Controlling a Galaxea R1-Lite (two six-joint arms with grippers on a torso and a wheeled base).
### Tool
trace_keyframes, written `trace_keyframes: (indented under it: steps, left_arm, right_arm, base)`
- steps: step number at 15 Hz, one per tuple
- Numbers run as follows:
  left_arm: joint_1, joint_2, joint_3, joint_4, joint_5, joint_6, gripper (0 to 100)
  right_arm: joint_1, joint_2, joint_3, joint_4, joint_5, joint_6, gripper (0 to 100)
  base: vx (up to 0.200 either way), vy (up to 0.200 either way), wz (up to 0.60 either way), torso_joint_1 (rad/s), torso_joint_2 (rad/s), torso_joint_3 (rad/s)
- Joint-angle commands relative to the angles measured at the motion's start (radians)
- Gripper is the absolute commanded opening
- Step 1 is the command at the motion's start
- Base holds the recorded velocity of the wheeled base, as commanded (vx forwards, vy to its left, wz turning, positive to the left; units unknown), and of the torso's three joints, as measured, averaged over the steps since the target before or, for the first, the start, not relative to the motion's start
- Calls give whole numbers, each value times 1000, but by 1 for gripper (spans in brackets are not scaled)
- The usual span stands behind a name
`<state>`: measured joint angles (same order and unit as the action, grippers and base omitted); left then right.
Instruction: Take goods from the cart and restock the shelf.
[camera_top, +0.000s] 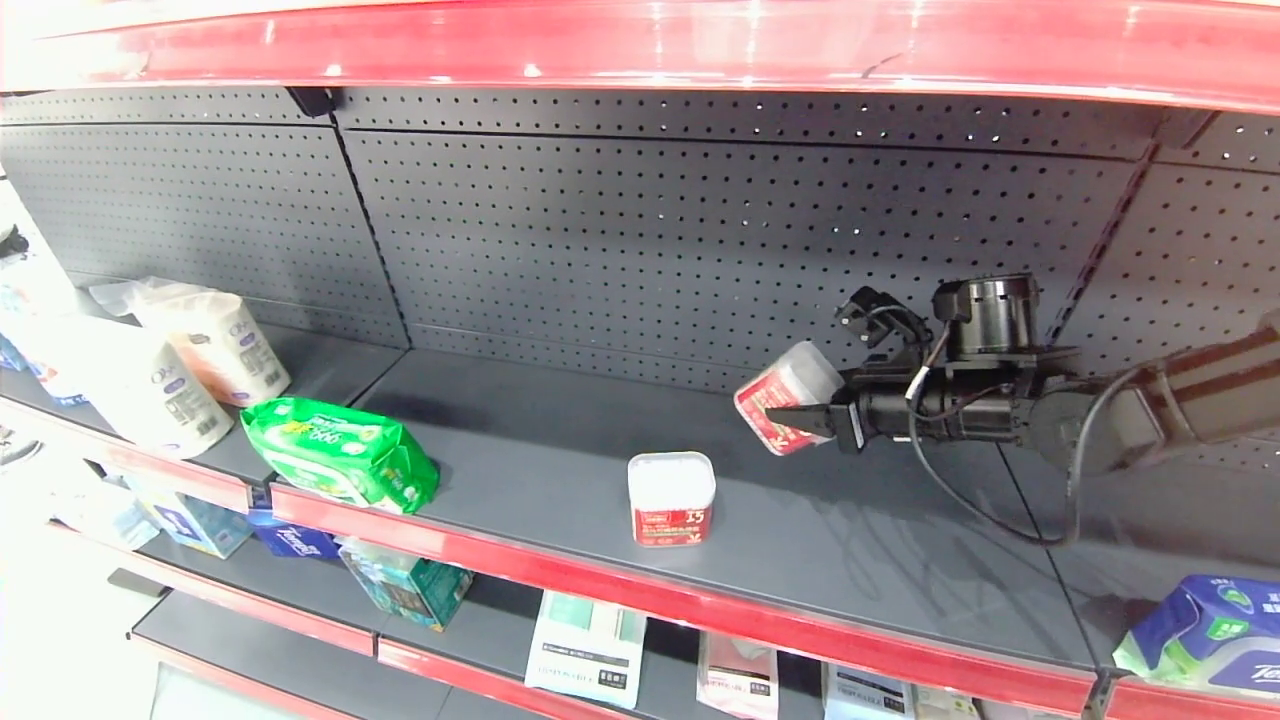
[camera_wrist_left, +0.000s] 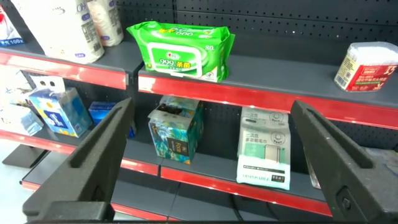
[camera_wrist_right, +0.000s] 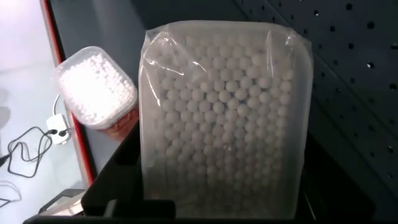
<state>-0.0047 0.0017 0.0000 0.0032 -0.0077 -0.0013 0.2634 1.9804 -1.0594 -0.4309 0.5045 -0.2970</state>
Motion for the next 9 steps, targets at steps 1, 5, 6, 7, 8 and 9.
trace_keyframes:
  steps: [1,5,6,7,8,9]
  left_arm:
    - [0,1,0,0,0,0,100]
    - [0,1,0,0,0,0,100]
    - [0,1,0,0,-2,1,100]
    - [0,1,0,0,0,0,100]
    - [0,1,0,0,0,0,100]
    - [0,1,0,0,0,0,100]
  right_arm:
    - [16,80,-60,3,-9,-1,0]
    - [39,126,-90,3,-18,-1,0]
    - [42,138,-96,1,-35,-2,0]
    - [43,144,-100,1,-44,-2,0]
    - [45,150,-113,1,-53,-2,0]
    - [45,156,-117,1,-52,-2,0]
  base:
    - [0,0,0,0,0,0]
    - [0,0,0,0,0,0]
    - [0,0,0,0,0,0]
    - [0,0,0,0,0,0]
    - [0,0,0,0,0,0]
    - [0,0,0,0,0,0]
